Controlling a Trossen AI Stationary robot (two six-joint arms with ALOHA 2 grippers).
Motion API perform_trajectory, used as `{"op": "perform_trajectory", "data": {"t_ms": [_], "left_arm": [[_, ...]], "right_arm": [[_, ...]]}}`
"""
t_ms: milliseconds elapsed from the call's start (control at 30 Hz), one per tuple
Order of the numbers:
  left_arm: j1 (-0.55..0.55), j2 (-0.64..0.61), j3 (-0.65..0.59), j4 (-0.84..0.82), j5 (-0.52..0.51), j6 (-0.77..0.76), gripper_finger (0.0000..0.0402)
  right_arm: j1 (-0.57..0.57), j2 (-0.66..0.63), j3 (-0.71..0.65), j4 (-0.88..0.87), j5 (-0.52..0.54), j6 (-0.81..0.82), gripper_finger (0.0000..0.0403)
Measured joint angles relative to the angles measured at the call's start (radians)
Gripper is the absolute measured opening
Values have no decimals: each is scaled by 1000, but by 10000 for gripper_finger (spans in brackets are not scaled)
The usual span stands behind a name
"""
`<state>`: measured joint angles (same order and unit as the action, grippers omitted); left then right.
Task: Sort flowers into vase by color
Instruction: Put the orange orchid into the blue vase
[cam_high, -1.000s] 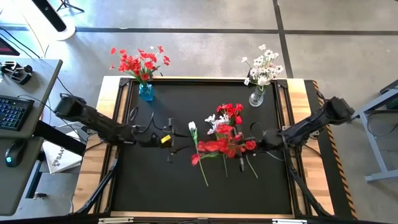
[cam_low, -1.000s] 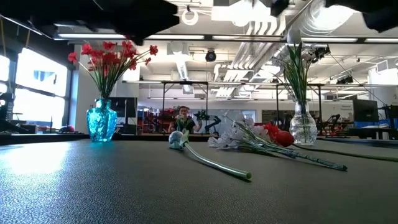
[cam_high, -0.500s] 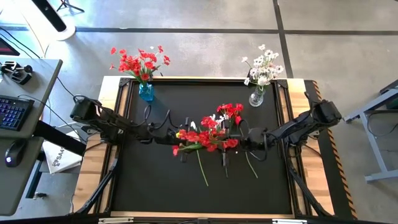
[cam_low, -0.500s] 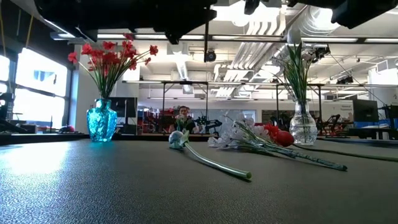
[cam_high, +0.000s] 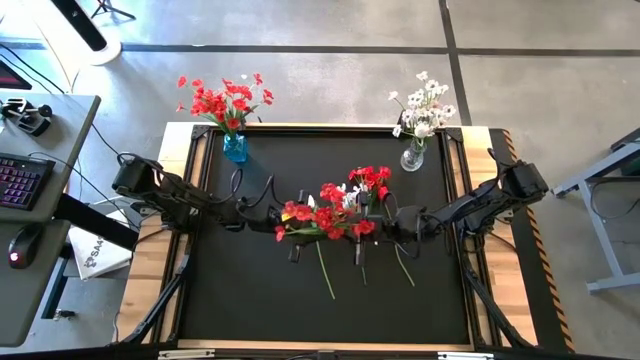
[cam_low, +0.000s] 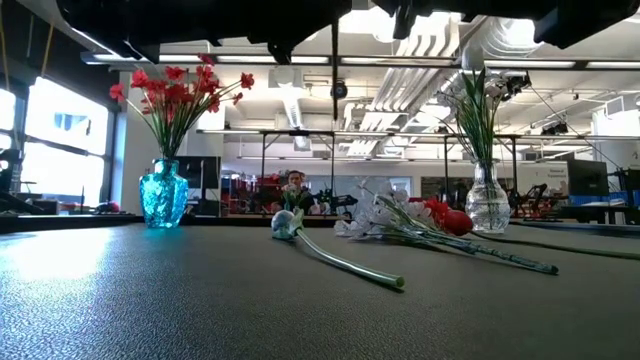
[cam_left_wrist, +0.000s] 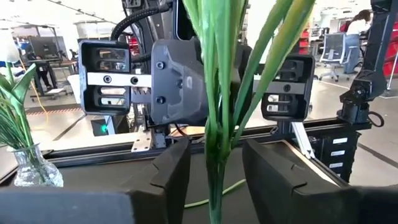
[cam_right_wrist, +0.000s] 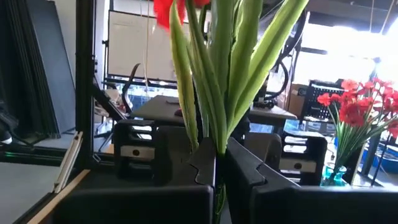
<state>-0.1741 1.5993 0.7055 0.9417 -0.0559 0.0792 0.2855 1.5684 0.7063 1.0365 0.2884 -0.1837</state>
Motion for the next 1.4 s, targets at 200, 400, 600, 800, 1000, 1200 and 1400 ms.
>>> {"op": "perform_trajectory", "data": {"t_ms": [200, 400, 600, 800, 1000, 1200, 1400], "left_arm": [[0, 0, 10, -5, 43, -37, 104], [1, -2, 24, -75, 102, -43, 41], [5, -119, 25, -412, -125, -80, 10], [17, -387, -1, -819, -481, -129, 4], [62, -710, -134, -885, -729, -112, 3], [193, -952, -263, -886, -869, -59, 1], [296, -1086, -309, -829, -994, 86, 1]], "right_arm": [[0, 0, 0, -34, -1, 8, 29], [2, -13, 0, -99, 15, 106, 77], [6, -149, 0, -322, 121, 142, 151], [30, -283, 0, -538, 221, 203, 180], [35, -254, -1, -570, 235, 203, 181], [29, -166, -1, -525, 234, 203, 181], [28, -127, -1, -486, 234, 203, 181]]}}
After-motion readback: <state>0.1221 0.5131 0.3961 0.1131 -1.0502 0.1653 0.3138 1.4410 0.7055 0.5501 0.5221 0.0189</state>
